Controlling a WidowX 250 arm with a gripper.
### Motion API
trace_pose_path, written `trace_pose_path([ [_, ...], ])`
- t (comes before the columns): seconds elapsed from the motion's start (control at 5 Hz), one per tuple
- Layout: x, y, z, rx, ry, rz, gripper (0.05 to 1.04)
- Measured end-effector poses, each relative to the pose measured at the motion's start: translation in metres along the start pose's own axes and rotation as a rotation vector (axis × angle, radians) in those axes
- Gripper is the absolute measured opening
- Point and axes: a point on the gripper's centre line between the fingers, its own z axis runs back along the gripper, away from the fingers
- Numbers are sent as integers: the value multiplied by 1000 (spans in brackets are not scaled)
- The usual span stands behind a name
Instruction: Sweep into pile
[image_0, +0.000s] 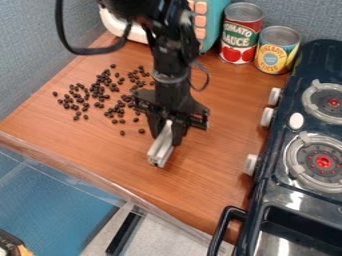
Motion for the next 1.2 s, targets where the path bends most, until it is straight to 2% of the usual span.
trace_pose_path([
  [0.2, 10, 15, 21, -28, -20, -19, 371],
  [0.4, 13, 45, 28, -48, -15, -35, 371],
  [0.8, 15, 119, 38, -18, -33, -95, 371],
  [1.2, 23, 184, 30, 1, -33, -160, 371],
])
